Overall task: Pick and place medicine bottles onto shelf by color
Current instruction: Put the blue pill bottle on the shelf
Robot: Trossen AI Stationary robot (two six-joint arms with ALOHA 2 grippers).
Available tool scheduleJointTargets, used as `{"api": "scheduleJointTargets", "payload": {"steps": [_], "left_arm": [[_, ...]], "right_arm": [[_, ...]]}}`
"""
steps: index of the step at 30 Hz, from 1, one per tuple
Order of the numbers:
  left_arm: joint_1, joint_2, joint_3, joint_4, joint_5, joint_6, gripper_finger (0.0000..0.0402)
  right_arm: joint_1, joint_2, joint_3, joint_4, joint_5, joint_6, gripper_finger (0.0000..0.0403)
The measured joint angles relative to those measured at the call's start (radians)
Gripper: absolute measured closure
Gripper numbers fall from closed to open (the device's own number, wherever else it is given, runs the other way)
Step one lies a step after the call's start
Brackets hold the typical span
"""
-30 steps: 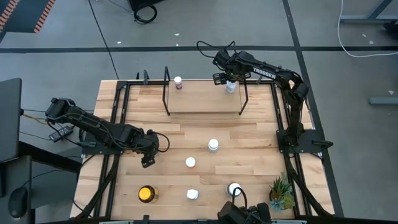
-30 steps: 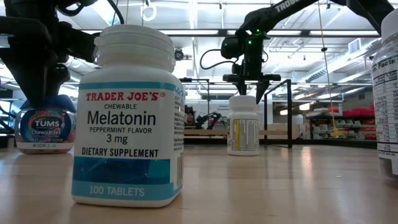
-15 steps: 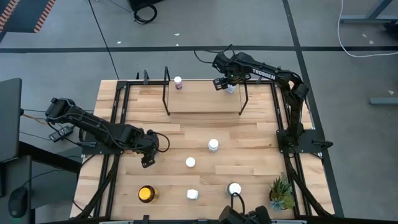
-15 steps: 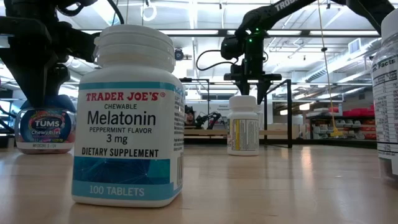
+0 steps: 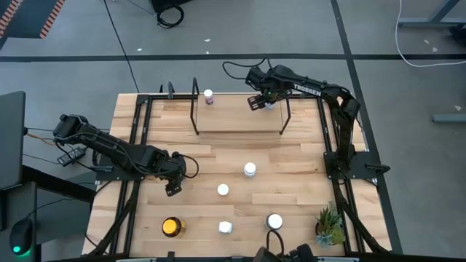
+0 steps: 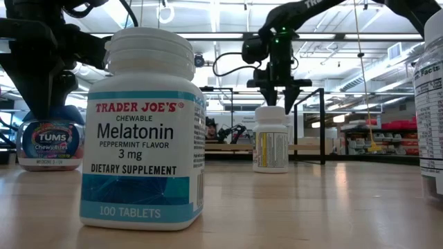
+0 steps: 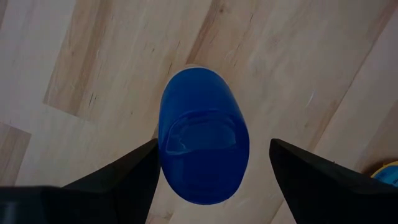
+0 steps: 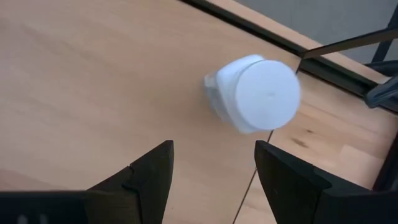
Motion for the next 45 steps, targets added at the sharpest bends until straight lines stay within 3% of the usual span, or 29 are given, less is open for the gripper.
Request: {"api": "scheduleJointTargets", "payload": {"steps": [11,20,31,39,45], "left_arm": [[0.000,0.000,0.000,0.000,0.000,-0.001,0.0099],[0.000,0.000,0.000,0.000,0.000,0.000,0.0099],[0.000,-0.001,0.000,-0.001,0.036,0.022,0.0099],[0.000,-0.005,0.013,-0.018,0.062,0.033,0.0099],[0.000,-0.005,0.074,-0.025,0.063,0.059,0.0099]], "right_arm": [[-0.018,0.000,0.000,0.002,-0.004,-0.014,0.0172],[0.066,-0.005,0.000,-0.016,-0.126,-0.072,0.0172],[0.283,-0.107,0.000,-0.006,-0.134,-0.045,0.0172],[0.487,-0.172,0.000,-0.002,-0.142,0.115,0.0172],[0.631,-0.180,0.000,-0.006,-0.063,0.246,0.0172]]}}
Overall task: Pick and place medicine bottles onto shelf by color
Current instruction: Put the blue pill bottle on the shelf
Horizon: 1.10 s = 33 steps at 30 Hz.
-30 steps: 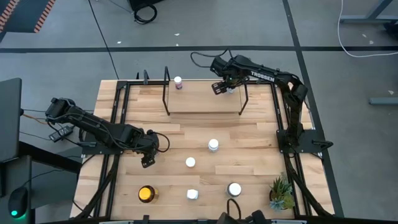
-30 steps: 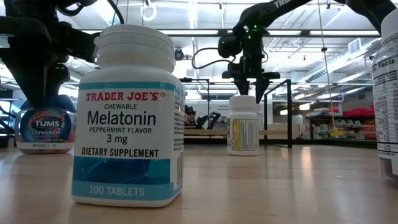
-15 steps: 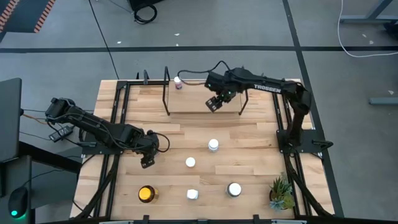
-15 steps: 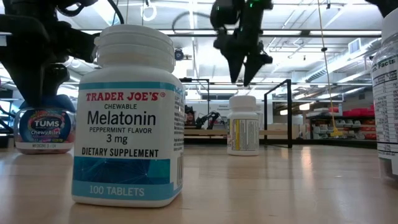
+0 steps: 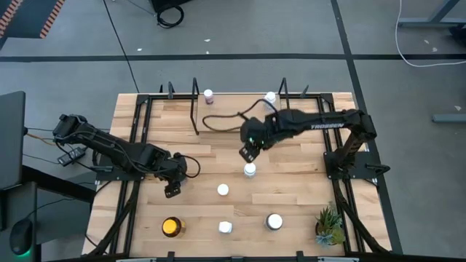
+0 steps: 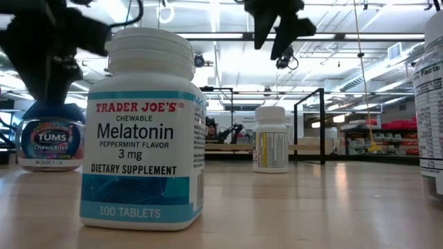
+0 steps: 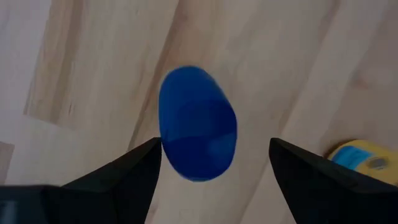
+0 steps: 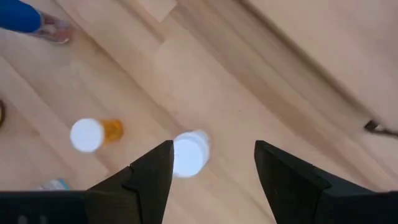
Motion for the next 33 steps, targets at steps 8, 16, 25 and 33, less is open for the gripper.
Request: {"api": "scheduleJointTargets", "payload": {"steps": [8,16,25,33], "left_arm": [[0.000,0.000,0.032,-0.021,-0.001,0.037,0.0099],[0.000,0.003,0.022,-0.053,-0.018,0.117,0.0099],[0.000,0.003,0.022,-0.050,-0.063,0.156,0.0099],[0.000,0.003,0.022,-0.048,-0.066,0.159,0.0099]], "right_arm": [[0.120,0.000,0.000,-0.028,0.054,0.186,0.0172],[0.190,0.000,0.000,-0.073,0.101,0.292,0.0172],[0.323,0.000,0.000,-0.086,0.271,0.393,0.0172],[0.446,-0.015,0.000,-0.088,0.410,0.405,0.0172]]}}
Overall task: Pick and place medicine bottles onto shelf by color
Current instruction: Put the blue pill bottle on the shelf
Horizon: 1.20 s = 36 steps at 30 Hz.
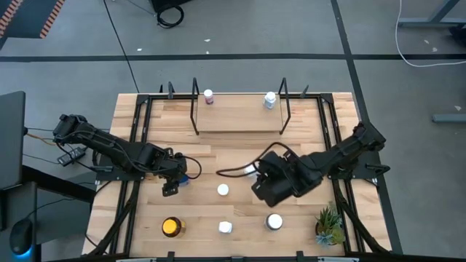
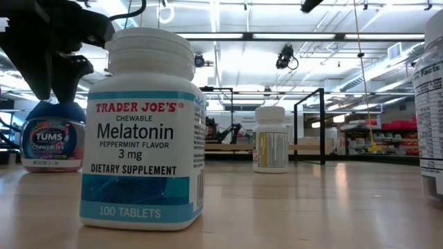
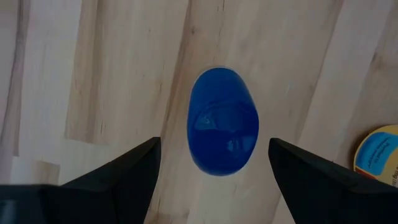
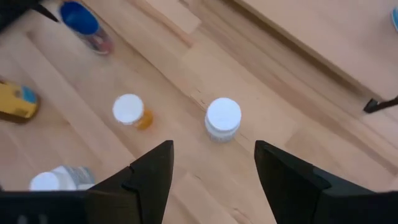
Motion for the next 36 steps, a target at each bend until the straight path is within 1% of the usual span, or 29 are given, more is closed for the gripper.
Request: {"api": "scheduleJointTargets", "payload": {"steps": [5,8,10,12,15,17,19,22,25,30,36], "left_arm": [[0.001,0.000,0.000,0.016,0.000,0.023,0.0099],[0.001,0.001,0.000,0.018,0.000,0.024,0.0099],[0.001,0.001,-0.001,0.019,0.000,0.024,0.0100],[0.001,0.001,-0.001,0.020,0.000,0.025,0.0100],[0.001,0.001,-0.001,0.021,0.000,0.025,0.0100],[0.001,0.001,-0.001,0.024,0.000,0.016,0.0100],[0.001,0.001,-0.001,0.025,0.000,0.010,0.0100],[0.001,0.001,-0.001,0.025,-0.006,-0.003,0.0100],[0.002,0.013,-0.001,0.029,-0.042,-0.004,0.0100],[0.004,0.067,-0.002,0.040,-0.029,-0.004,0.0100],[-0.010,0.142,-0.002,0.054,-0.023,-0.003,0.0100]], "right_arm": [[0.029,-0.067,0.000,0.007,0.055,-0.022,0.0172],[0.027,-0.122,0.000,0.018,0.082,-0.124,0.0172],[0.013,-0.153,0.000,0.037,0.076,-0.243,0.0172],[-0.011,-0.176,0.000,0.074,0.028,-0.371,0.0172],[-0.073,-0.191,0.000,0.130,-0.110,-0.533,0.0172],[-0.110,-0.191,0.000,0.150,-0.178,-0.614,0.0172],[-0.139,-0.187,0.000,0.167,-0.221,-0.673,0.0172],[-0.167,-0.183,0.000,0.172,-0.240,-0.741,0.0172],[-0.188,-0.184,0.000,0.173,-0.227,-0.791,0.0172],[-0.205,-0.183,0.000,0.167,-0.213,-0.844,0.0172],[-0.204,-0.183,0.000,0.163,-0.213,-0.846,0.0172]]}}
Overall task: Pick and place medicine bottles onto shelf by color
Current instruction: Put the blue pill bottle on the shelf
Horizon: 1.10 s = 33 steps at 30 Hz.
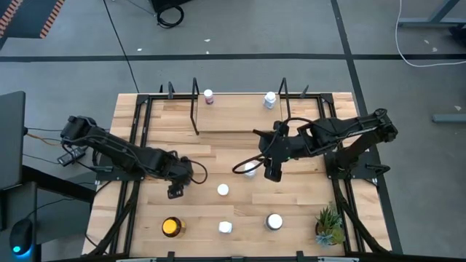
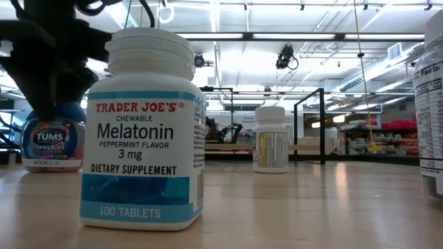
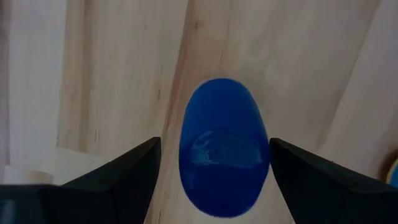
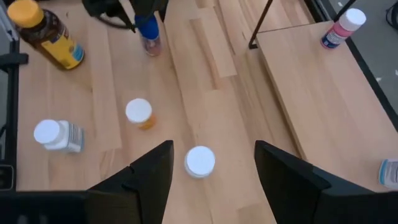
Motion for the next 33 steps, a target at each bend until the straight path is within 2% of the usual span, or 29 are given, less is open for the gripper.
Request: {"api": "scheduleJointTargets", "payload": {"steps": [6,9,17,23,28,33], "left_arm": [[-0.001,0.071,0.000,-0.002,0.000,0.000,0.0100],[-0.001,0.082,0.000,0.004,0.000,0.000,0.0113],[0.007,0.083,0.001,0.015,0.001,-0.003,0.0221],[0.032,0.084,0.026,0.015,0.002,0.001,0.0221],[0.091,0.084,0.117,0.016,0.000,0.055,0.0216],[0.191,0.084,0.223,0.018,-0.004,0.132,0.0199]], "right_arm": [[0.003,0.000,0.000,0.001,-0.001,0.102,0.0172],[0.003,0.000,0.000,-0.001,-0.004,0.110,0.0172],[0.003,0.000,0.000,-0.014,-0.037,0.117,0.0172],[0.003,-0.003,0.000,-0.055,-0.051,0.126,0.0172],[0.003,-0.045,-0.001,-0.085,-0.053,0.147,0.0172],[0.002,-0.140,0.000,-0.090,-0.024,0.169,0.0172]]}}
